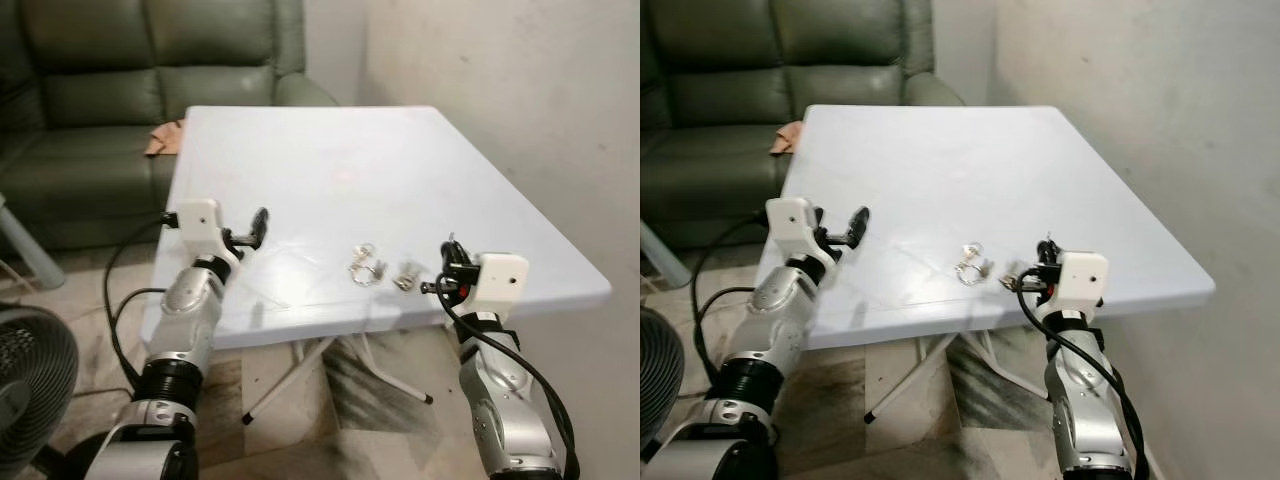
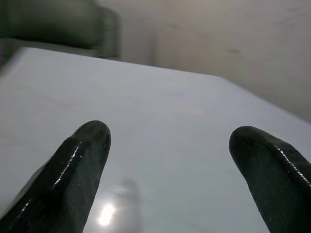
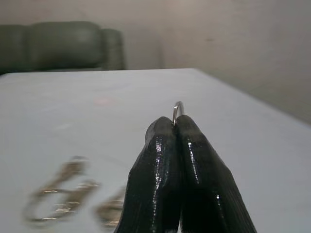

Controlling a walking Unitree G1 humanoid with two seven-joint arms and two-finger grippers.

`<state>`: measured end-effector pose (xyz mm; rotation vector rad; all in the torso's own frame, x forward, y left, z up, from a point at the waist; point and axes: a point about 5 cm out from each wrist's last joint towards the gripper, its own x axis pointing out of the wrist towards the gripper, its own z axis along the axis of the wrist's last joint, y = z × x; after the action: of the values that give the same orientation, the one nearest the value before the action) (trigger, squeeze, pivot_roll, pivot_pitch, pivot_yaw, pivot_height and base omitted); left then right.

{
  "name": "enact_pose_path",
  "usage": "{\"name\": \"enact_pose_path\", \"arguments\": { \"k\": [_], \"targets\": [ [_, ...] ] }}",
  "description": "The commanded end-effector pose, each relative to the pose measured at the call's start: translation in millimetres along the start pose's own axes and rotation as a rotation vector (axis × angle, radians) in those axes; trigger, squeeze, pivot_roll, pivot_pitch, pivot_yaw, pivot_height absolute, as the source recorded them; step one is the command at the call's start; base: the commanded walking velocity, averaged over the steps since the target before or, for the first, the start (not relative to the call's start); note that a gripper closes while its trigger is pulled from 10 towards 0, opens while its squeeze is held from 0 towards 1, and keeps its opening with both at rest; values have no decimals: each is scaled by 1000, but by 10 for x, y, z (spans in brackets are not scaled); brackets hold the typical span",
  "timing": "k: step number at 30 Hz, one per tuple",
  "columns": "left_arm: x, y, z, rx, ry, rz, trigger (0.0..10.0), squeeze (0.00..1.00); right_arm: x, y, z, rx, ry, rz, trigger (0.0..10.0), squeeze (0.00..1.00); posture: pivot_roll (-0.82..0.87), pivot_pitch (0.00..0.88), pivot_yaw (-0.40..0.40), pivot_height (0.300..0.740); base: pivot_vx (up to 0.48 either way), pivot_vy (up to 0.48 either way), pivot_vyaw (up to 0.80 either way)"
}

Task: Hang keys on a hook

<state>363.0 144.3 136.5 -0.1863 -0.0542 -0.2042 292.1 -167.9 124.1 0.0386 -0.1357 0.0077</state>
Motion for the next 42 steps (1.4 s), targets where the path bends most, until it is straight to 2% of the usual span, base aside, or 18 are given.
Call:
{"name": "enact_pose_path", "arguments": {
  "k": [1, 4, 9, 18, 27, 30, 42],
  "targets": [
    [21, -27, 75, 61, -26, -37, 10000, 0, 13, 17, 34, -9, -20, 10, 10000, 0, -28, 0, -2, 740, 0, 0, -750],
    [24, -29, 113, 100, -39, -48, 10000, 0, 17, 9, 47, -15, -24, 10, 10000, 0, -28, 0, 1, 740, 0, 0, -750],
    [20, -17, 185, 90, -74, -58, 10000, 0, 17, -36, 69, -27, -30, 5, 10000, 0, -28, 0, 2, 740, 0, 0, -750],
    [1, -47, 155, 80, -75, -59, 10000, 0, -12, -82, 62, -34, -27, -20, 10000, 0, -35, 0, 7, 740, 0, 0, -753],
    [-5, -32, 190, 138, -101, -58, 10000, 0, 3, -93, 92, -43, -37, -24, 10000, 0, -39, 0, 7, 740, 0, 0, -756],
    [-4, -38, 187, 131, -99, -64, 10000, 0, 7, -102, 95, -46, -38, -26, 10000, 0, -40, 0, 9, 740, 0, 0, -756],
    [-23, -177, 131, 105, -92, -114, 10000, 0, -18, -101, 90, -52, -35, -25, 10000, 0, -42, 0, 9, 740, 0, 0, -754]
  ]
}}
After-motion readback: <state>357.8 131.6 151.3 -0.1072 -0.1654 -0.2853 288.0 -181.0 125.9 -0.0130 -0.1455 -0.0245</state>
